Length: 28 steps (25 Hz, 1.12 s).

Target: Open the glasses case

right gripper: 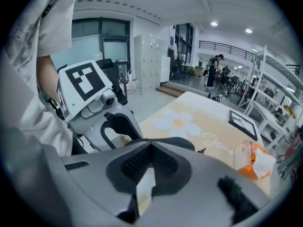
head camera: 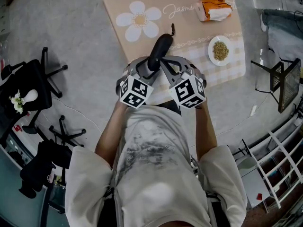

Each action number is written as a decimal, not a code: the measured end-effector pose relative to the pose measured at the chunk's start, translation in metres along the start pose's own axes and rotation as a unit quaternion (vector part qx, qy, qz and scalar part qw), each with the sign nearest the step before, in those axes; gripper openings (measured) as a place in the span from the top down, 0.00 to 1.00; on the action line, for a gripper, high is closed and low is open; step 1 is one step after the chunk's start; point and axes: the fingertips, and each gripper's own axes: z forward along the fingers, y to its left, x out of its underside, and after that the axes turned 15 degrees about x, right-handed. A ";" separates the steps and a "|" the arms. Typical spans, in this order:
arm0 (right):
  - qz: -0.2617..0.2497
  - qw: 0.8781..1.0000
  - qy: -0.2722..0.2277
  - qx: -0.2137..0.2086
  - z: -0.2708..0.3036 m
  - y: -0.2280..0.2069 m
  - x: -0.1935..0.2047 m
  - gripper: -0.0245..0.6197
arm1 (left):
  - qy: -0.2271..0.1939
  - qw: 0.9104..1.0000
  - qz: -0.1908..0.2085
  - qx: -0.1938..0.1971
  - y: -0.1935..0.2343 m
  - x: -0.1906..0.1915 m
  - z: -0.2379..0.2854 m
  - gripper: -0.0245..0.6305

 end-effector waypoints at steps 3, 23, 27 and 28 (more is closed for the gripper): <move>-0.010 1.000 -0.010 -0.002 0.000 0.005 -0.004 0.94 | 0.000 1.000 0.000 0.000 0.000 0.000 0.000 0.56; -0.049 0.998 -0.018 0.022 0.014 0.009 -0.009 0.78 | 0.000 1.000 -0.005 -0.002 0.001 0.000 -0.002 0.56; -0.048 0.998 -0.016 0.029 0.014 0.008 -0.008 0.78 | -0.001 1.000 -0.004 -0.004 0.001 0.000 -0.002 0.57; -0.048 0.998 -0.016 0.030 0.014 0.008 -0.008 0.78 | -0.001 1.000 -0.004 -0.005 0.001 0.000 -0.002 0.57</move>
